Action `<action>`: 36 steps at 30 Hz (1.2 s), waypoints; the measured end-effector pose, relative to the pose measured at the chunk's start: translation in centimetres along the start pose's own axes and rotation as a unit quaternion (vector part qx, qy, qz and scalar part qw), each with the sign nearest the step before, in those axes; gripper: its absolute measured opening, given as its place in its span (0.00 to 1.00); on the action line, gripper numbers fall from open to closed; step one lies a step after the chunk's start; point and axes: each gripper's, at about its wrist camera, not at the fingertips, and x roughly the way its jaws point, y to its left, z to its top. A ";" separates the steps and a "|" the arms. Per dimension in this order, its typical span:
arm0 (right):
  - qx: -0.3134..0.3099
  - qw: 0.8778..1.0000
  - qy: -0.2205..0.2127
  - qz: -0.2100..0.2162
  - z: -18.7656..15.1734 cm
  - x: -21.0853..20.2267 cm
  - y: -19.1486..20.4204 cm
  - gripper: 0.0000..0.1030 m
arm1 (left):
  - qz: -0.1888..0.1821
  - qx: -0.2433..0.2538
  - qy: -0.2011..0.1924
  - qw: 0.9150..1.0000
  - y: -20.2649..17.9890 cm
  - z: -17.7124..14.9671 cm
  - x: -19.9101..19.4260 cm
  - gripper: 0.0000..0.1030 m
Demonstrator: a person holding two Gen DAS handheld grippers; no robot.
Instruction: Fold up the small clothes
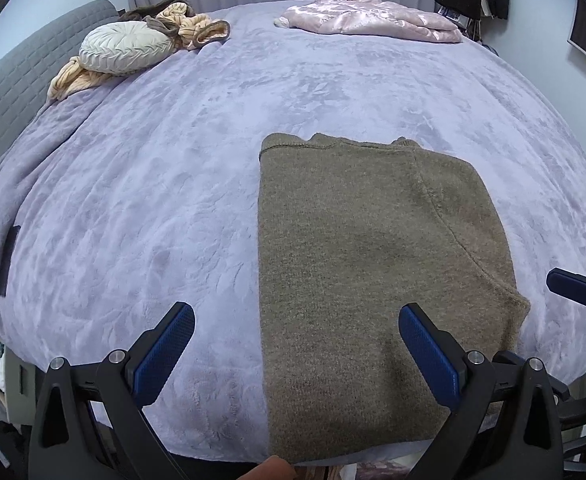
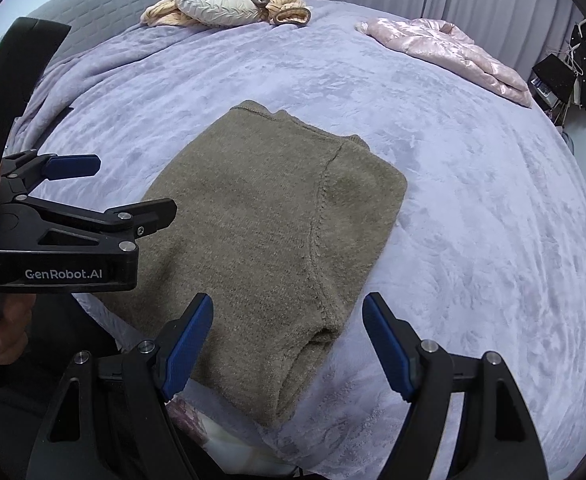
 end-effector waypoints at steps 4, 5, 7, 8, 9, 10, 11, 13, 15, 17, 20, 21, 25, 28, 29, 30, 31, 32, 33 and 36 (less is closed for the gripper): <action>0.002 1.000 0.002 0.004 0.1 0.3 -0.4 0.78 | -0.001 -0.001 0.005 1.000 -0.3 0.3 0.2 1.00; 0.002 1.000 0.003 0.003 0.2 0.4 -0.4 0.78 | 0.000 -0.002 0.006 1.000 -0.5 0.3 0.2 1.00; 0.001 1.000 0.003 0.004 0.3 0.5 -0.6 0.78 | 0.005 -0.002 0.009 1.000 -0.6 0.6 0.4 1.00; 0.001 1.000 0.003 0.004 0.4 0.5 -0.6 0.78 | 0.005 -0.002 0.011 1.000 -0.7 0.6 0.4 1.00; 0.001 1.000 0.003 0.003 0.3 0.5 -0.5 0.78 | 0.003 -0.003 0.012 1.000 -0.7 0.7 0.5 1.00; 0.000 1.000 0.003 0.002 0.4 0.6 -0.6 0.78 | 0.000 -0.005 0.014 1.000 -0.8 0.8 0.5 1.00; 0.000 1.000 0.003 0.002 0.5 0.6 -0.7 0.78 | -0.001 -0.006 0.015 1.000 -0.8 0.8 0.5 1.00; 0.000 1.000 0.004 0.001 0.7 0.7 -1.0 0.78 | -0.003 -0.009 0.016 1.000 -0.7 1.0 0.6 1.00; -0.001 1.000 0.004 0.002 0.8 0.7 -1.1 0.78 | -0.003 -0.011 0.018 1.000 -0.8 1.1 0.6 1.00; -0.002 1.000 0.005 0.002 0.9 0.8 -1.0 0.78 | -0.005 -0.011 0.020 1.000 -0.9 1.2 0.7 1.00; -0.003 1.000 0.007 0.003 1.0 0.9 -1.1 0.78 | -0.006 -0.009 0.020 1.000 -1.0 1.5 0.8 1.00; -0.002 1.000 0.007 0.004 1.0 0.9 -1.2 0.78 | -0.006 -0.009 0.019 1.000 -1.1 1.5 0.8 1.00; -0.003 1.000 0.010 0.006 1.1 1.0 -1.3 0.78 | -0.013 -0.010 0.021 1.000 -1.1 1.7 0.9 1.00; -0.002 1.000 0.010 0.005 1.1 1.0 -1.2 0.78 | -0.017 -0.012 0.022 1.000 -1.1 1.7 0.9 1.00; -0.001 1.000 0.011 0.004 1.1 0.9 -1.2 0.78 | -0.019 -0.013 0.022 0.999 -1.0 1.7 0.9 1.00; 0.001 1.000 0.010 0.005 1.2 0.9 -1.2 0.78 | -0.021 -0.014 0.022 0.999 -0.9 1.7 1.0 1.00; 0.001 1.000 0.010 0.004 1.2 0.9 -1.2 0.78 | -0.022 -0.014 0.022 0.999 -0.8 1.8 1.0 1.00; 0.001 1.000 0.011 0.002 1.3 0.9 -1.1 0.78 | -0.024 -0.014 0.022 0.999 -0.7 1.7 1.0 1.00; 0.000 1.000 0.013 -0.001 1.3 0.9 -1.0 0.78 | -0.026 -0.015 0.022 0.999 -0.6 1.7 1.1 1.00; -0.003 1.000 0.017 -0.005 1.5 1.0 -0.7 0.78 | -0.031 -0.017 0.020 0.999 -0.3 1.8 1.1 1.00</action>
